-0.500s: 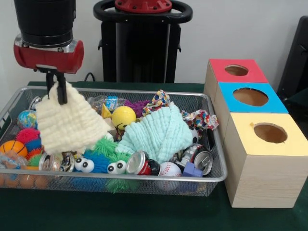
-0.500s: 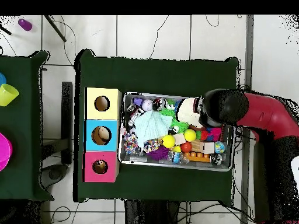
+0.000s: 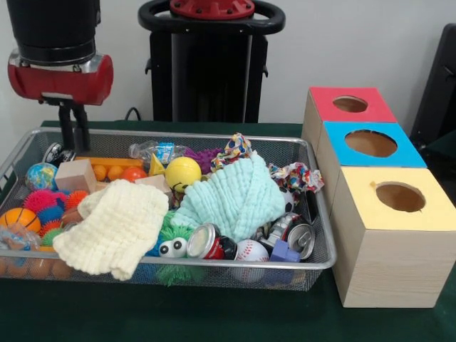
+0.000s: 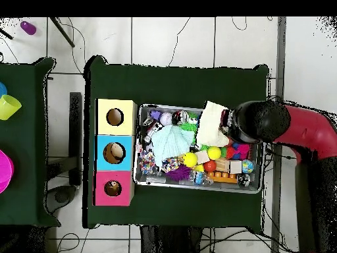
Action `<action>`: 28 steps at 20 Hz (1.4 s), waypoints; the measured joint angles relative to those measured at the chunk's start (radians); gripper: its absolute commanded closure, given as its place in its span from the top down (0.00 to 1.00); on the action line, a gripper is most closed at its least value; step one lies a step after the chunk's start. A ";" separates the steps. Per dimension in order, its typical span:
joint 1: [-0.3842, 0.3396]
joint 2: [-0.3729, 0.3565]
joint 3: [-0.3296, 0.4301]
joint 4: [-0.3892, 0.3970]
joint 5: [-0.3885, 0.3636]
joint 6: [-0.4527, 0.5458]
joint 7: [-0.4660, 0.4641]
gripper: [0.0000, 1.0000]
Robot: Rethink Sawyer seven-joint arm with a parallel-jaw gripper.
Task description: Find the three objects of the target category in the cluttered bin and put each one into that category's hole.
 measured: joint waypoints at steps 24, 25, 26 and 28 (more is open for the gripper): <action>-0.206 -0.030 0.244 0.074 -0.074 -0.096 -0.280 1.00; -0.205 -0.033 0.244 0.076 -0.075 -0.096 -0.280 1.00; -0.204 -0.036 0.244 0.079 -0.076 -0.096 -0.280 1.00; -0.202 -0.042 0.244 0.083 -0.077 -0.096 -0.280 1.00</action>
